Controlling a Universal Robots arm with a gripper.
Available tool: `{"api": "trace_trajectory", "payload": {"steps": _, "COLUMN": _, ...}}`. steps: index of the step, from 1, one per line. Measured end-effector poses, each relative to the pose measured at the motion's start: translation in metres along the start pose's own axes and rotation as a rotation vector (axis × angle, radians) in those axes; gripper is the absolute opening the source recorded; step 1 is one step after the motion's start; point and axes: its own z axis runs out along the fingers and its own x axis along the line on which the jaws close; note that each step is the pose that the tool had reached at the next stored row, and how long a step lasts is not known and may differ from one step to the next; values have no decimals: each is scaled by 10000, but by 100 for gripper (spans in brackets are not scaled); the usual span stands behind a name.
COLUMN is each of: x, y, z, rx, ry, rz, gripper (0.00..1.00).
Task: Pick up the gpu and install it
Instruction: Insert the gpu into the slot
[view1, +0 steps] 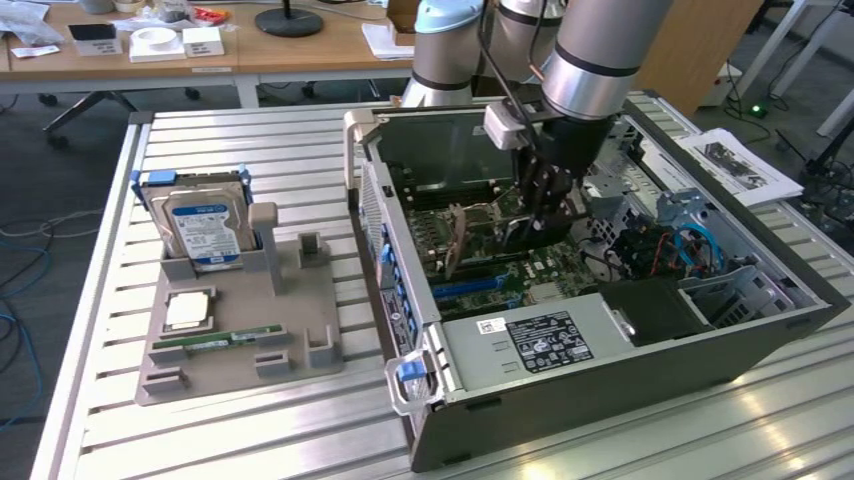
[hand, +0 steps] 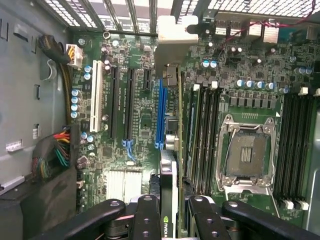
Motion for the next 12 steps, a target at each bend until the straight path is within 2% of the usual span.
{"api": "trace_trajectory", "payload": {"steps": 5, "x": 2, "y": 59, "z": 4, "rx": 0, "ry": 1, "rz": 0, "gripper": 27}}
{"api": "trace_trajectory", "payload": {"steps": 12, "x": 7, "y": 67, "z": 16, "rx": 6, "ry": 3, "rz": 199, "gripper": 27}}
